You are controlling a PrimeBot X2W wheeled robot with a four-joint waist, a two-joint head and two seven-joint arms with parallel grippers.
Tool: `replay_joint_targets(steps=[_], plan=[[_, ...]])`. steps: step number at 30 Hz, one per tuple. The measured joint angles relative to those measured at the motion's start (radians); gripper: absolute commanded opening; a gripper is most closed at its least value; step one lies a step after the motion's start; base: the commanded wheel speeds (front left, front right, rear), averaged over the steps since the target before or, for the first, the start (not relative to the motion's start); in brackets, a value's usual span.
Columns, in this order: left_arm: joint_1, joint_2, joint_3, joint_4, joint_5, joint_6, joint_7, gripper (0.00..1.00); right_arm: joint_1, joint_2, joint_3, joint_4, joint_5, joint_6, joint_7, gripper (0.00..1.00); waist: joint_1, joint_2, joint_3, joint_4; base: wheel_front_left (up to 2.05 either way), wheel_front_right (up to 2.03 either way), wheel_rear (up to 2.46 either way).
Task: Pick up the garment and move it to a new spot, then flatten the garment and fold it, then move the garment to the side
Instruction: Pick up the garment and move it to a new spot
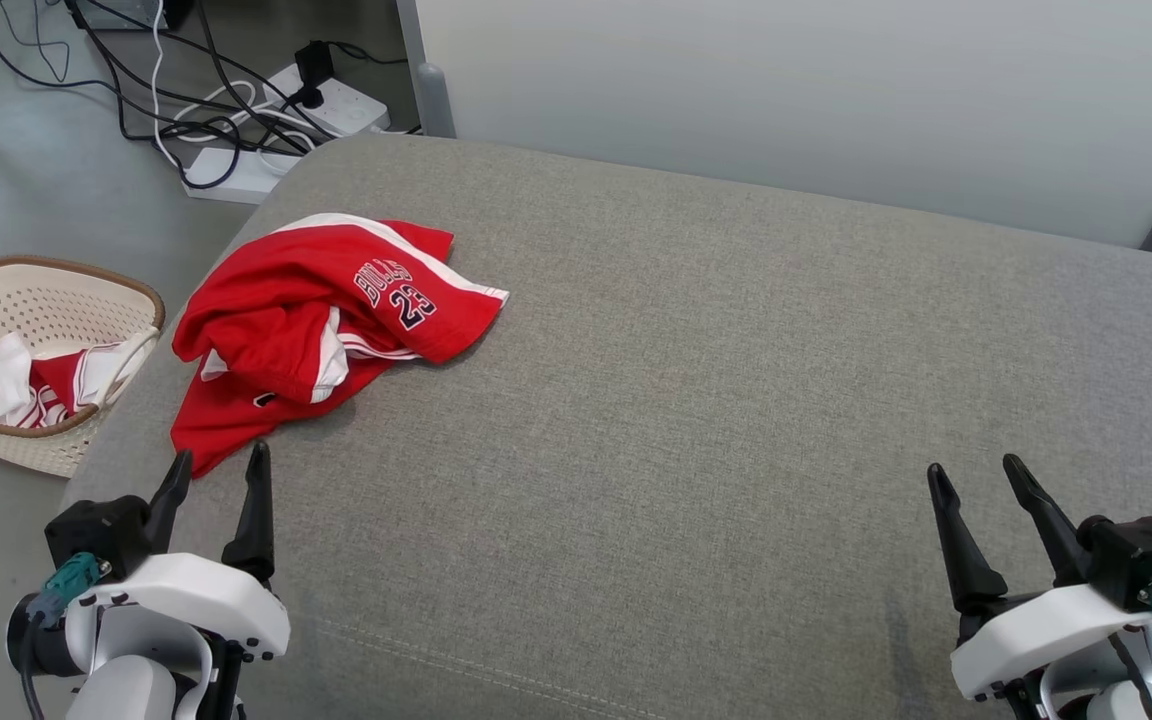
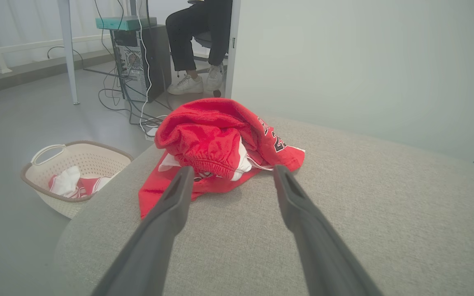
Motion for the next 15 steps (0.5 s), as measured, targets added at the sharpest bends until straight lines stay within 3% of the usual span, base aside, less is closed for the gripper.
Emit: replay_joint_targets(steps=[9, 15], plan=[[-0.047, 0.003, -0.002, -0.002, -0.016, -0.001, -0.005, 1.0, -0.003, -0.001, -0.006, -0.003, 0.0, 0.0, 0.0, 1.0, -0.0001, 0.0, 0.013, 0.009, 0.0, 0.0, 0.0], [-0.194, 0.06, -0.001, -0.069, -0.014, -0.013, 0.033, 1.0, -0.019, -0.005, -0.021, -0.022, -0.001, 0.0, 0.005, 1.0, 0.0, 0.0, 0.041, 0.021, 0.0, 0.0, 0.0]])
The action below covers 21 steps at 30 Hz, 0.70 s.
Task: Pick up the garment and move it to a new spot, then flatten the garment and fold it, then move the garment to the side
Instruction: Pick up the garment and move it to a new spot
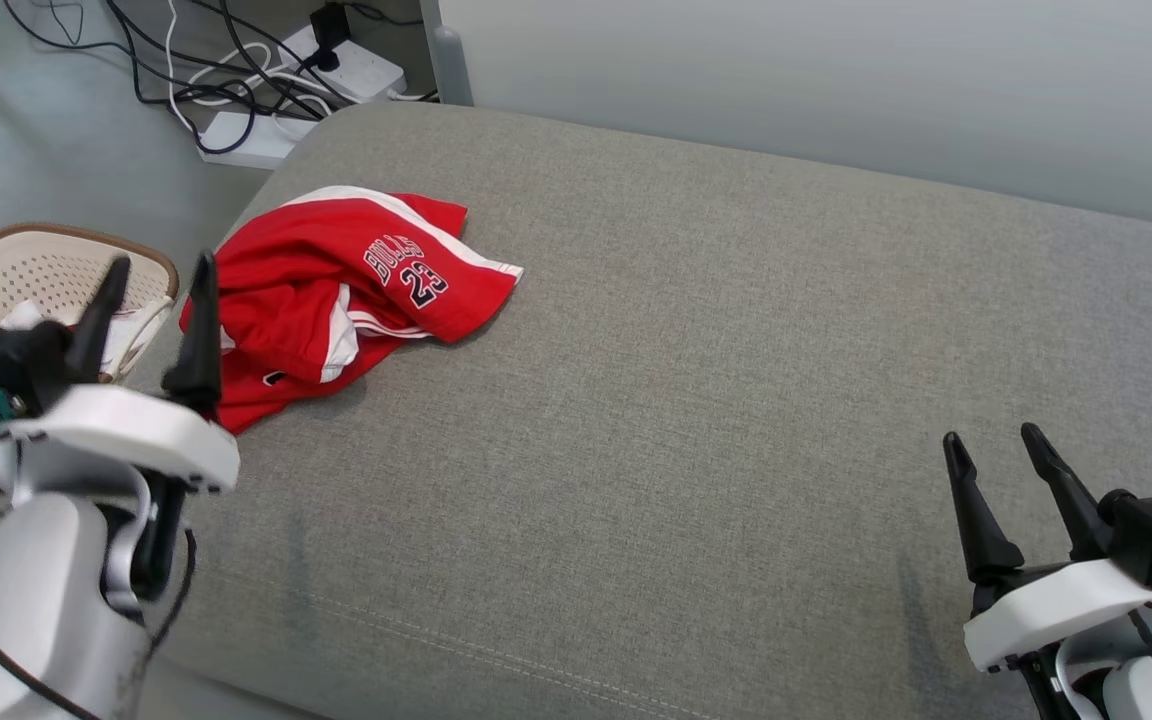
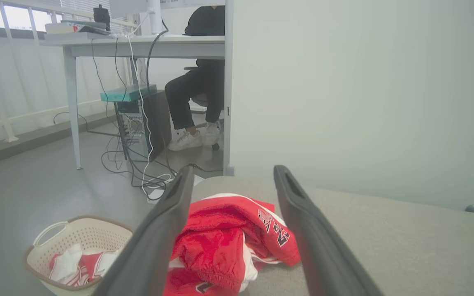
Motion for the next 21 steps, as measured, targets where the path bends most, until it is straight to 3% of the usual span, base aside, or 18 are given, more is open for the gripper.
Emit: replay_joint_targets(steps=[8, 14, 21], plan=[[-0.269, 0.106, 0.021, -0.039, 0.004, -0.024, 0.159, 1.0, -0.044, -0.013, 0.007, -0.047, -0.01, 0.0, 0.013, 1.0, 0.0, 0.0, 0.068, -0.016, 0.0, 0.0, 0.0], [-0.4, 0.167, 0.045, 0.123, -0.052, -0.058, 0.3, 1.0, -0.067, -0.028, 0.024, -0.074, -0.015, 0.0, 0.021, 1.0, 0.0, 0.0, 0.126, -0.064, 0.0, 0.0, 0.0], [-0.447, 0.212, 0.058, 0.342, -0.099, -0.089, 0.407, 1.0, -0.108, -0.049, 0.034, -0.108, -0.021, 0.0, 0.039, 1.0, 0.0, 0.0, 0.206, -0.129, 0.0, 0.0, 0.0]])
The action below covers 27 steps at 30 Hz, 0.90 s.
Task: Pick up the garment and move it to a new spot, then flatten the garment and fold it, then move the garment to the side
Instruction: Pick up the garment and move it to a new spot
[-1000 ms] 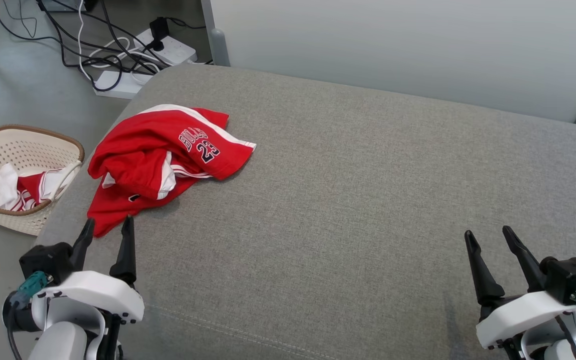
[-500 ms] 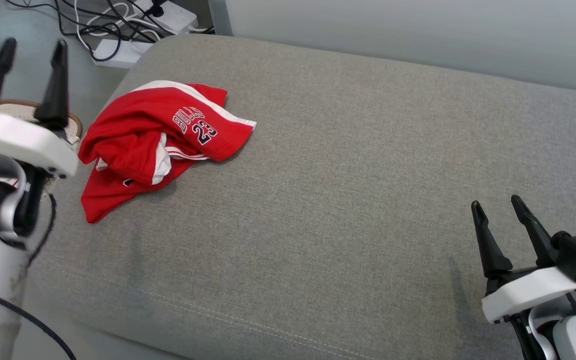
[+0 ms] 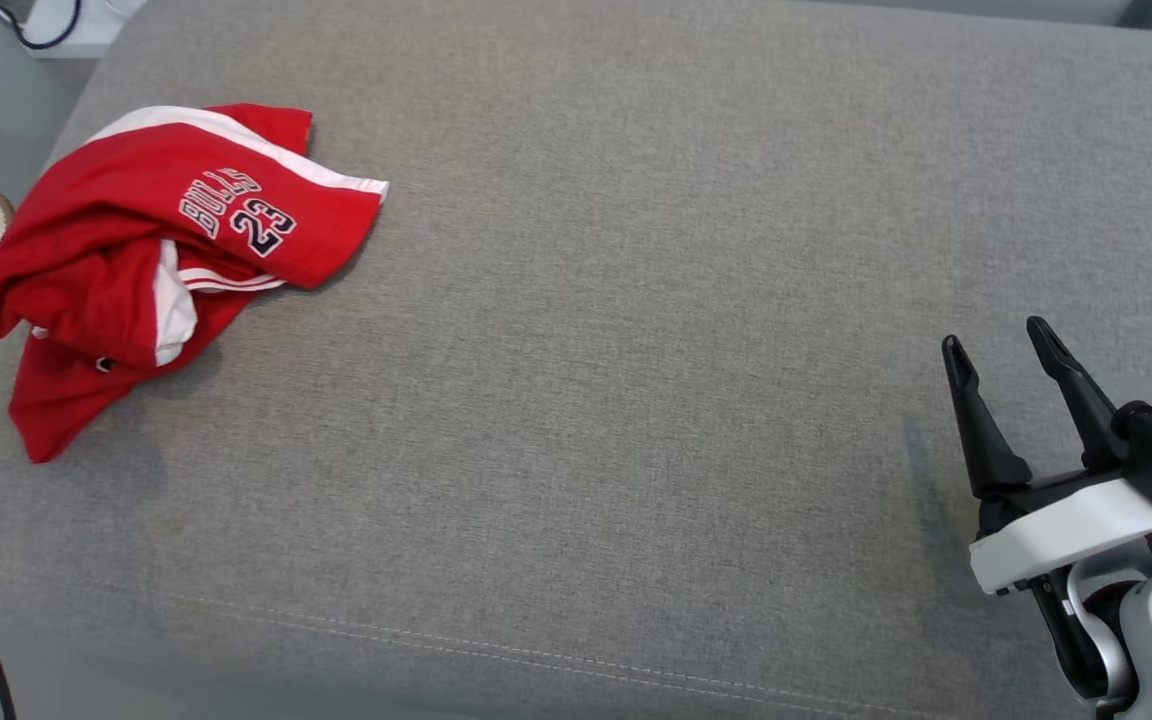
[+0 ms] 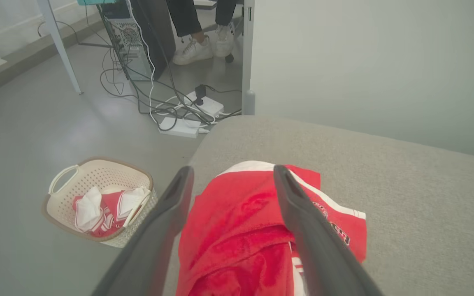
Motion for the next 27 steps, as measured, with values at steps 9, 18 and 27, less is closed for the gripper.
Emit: replay_joint_targets(steps=[9, 18, 27], plan=[[-0.002, 0.022, 0.002, 0.18, -0.042, -0.024, 0.059, 1.0, -0.021, -0.033, 0.001, -0.04, 0.0, 0.0, 0.025, 1.0, 0.0001, 0.0, 0.084, -0.048, 0.0, 0.0, 0.0], [-0.003, 0.033, 0.012, 0.271, -0.05, -0.03, -0.004, 1.0, -0.047, -0.055, 0.003, -0.078, 0.0, 0.0, 0.044, 1.0, 0.0, 0.0, 0.138, -0.063, 0.0, 0.0, 0.0], [-0.04, 0.025, 0.001, 0.304, -0.047, -0.03, -0.054, 0.0, -0.056, -0.06, -0.014, -0.098, -0.004, 0.0, 0.053, 1.0, 0.0, 0.0, 0.159, -0.064, 0.0, 0.0, 0.0]])
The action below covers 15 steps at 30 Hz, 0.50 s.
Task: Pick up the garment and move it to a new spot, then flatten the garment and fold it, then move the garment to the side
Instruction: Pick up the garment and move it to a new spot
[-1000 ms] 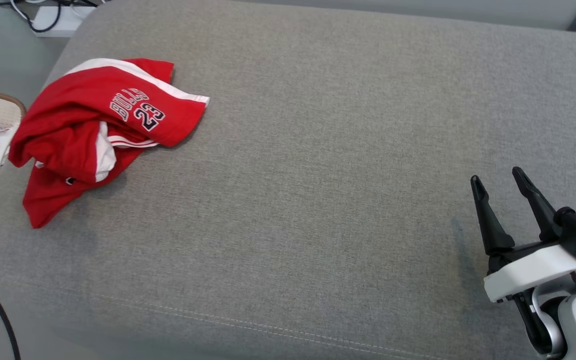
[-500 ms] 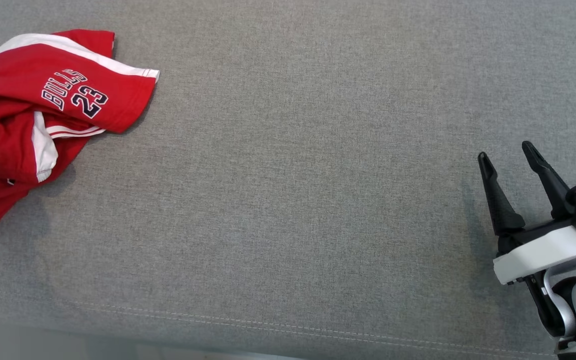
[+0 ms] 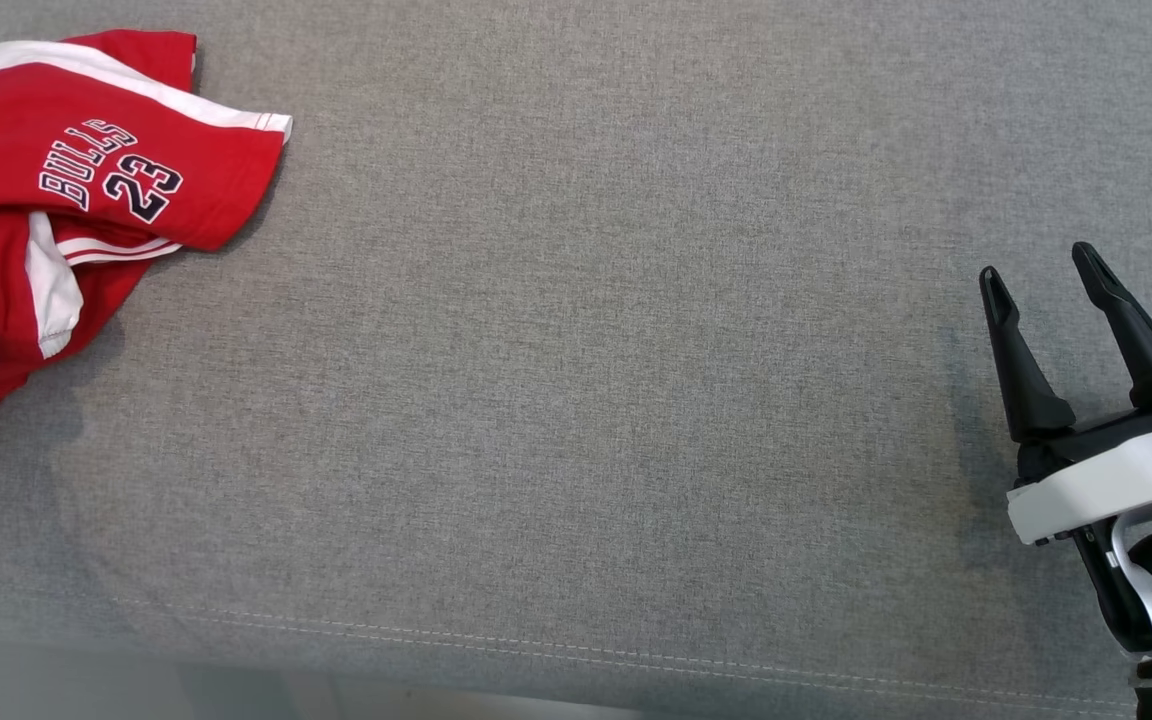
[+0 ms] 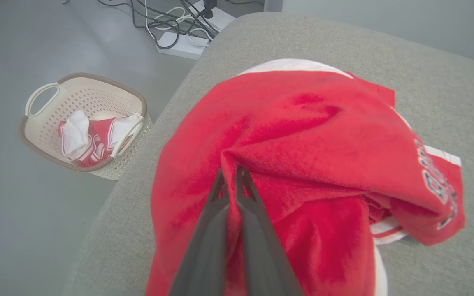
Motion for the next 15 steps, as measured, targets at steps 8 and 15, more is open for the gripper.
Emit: replay_joint_targets(steps=[8, 15], plan=[[-0.053, 0.023, -0.054, -0.02, 0.061, 0.0, -0.052, 0.0, 0.001, 0.013, -0.014, -0.002, -0.009, 0.0, 0.0, 1.0, 0.0, 0.0, -0.025, 0.01, 0.0, 0.0, 0.0], [-0.122, 0.068, -0.094, -0.093, 0.116, -0.002, -0.148, 0.0, 0.001, 0.029, -0.034, -0.002, -0.01, 0.0, -0.003, 1.0, 0.0, 0.0, -0.053, 0.018, 0.0, 0.0, 0.0]])
